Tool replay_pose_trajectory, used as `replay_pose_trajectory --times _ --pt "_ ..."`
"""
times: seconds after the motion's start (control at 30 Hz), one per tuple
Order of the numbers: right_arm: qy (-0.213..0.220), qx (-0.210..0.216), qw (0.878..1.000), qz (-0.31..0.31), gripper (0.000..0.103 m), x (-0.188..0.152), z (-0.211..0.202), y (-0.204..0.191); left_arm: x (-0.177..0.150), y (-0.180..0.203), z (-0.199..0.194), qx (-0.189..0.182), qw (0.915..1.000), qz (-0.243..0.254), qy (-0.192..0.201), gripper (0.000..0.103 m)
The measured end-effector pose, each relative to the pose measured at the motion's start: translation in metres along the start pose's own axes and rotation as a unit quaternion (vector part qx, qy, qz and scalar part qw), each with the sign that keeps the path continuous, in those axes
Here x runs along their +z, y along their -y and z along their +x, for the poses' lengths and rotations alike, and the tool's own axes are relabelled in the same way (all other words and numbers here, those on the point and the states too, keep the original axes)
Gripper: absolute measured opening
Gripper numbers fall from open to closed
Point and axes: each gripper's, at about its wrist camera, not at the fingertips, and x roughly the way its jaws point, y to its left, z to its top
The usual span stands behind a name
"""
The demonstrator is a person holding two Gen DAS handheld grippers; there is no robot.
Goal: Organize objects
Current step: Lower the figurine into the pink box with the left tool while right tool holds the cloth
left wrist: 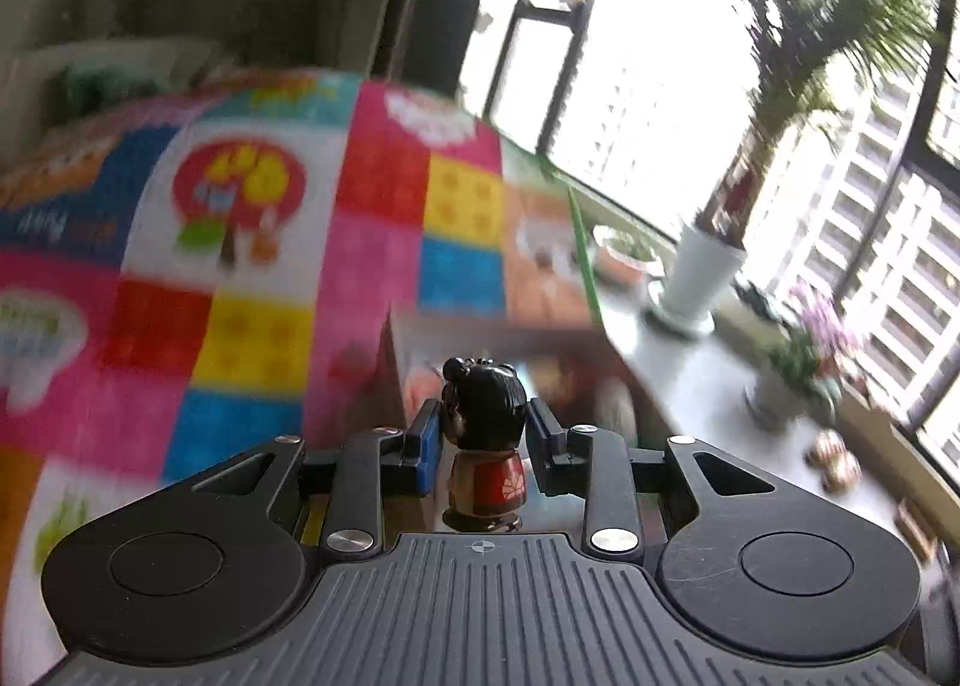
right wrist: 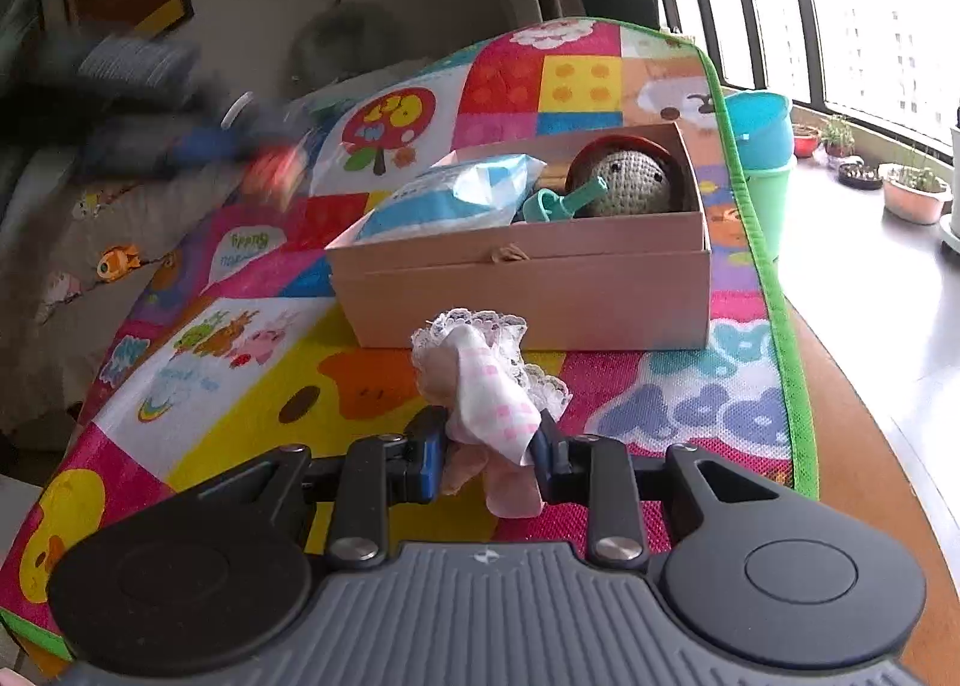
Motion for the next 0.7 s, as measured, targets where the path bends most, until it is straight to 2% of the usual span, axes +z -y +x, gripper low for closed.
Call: replay_pose_trajectory --times 0.07,0.13,0.27,0.33,0.47,0.57,0.7 --pt "0.006 0.006 1.000 0.004 0.029 -0.002 -0.002 0.002 0.024 0.003 0.031 0.006 0.9996 -0.023 0.014 0.034" --pt "0.007 0.010 1.000 0.009 0.029 -0.003 -0.002 0.004 0.041 0.001 0.066 -0.005 0.9992 -0.038 0.006 0.034" --pt "0.011 0.014 1.000 0.016 0.029 -0.004 -0.004 0.006 0.047 -0.011 0.100 -0.013 0.9961 -0.086 0.009 0.034" --pt "0.013 0.016 1.000 0.019 0.029 -0.004 -0.005 0.007 0.045 -0.015 0.099 -0.014 0.9961 -0.085 0.018 0.034" --pt "0.010 0.019 1.000 0.017 0.029 -0.004 -0.005 0.005 0.025 -0.022 0.071 -0.006 0.9969 -0.074 0.025 0.034" --pt "0.003 0.019 1.000 0.017 0.029 -0.004 -0.003 0.005 0.001 -0.028 0.046 -0.018 0.9969 -0.073 0.024 0.034" --pt "-0.028 0.024 0.999 0.014 0.029 0.000 0.006 0.005 -0.036 -0.038 0.021 -0.039 0.9955 -0.083 0.022 0.034"
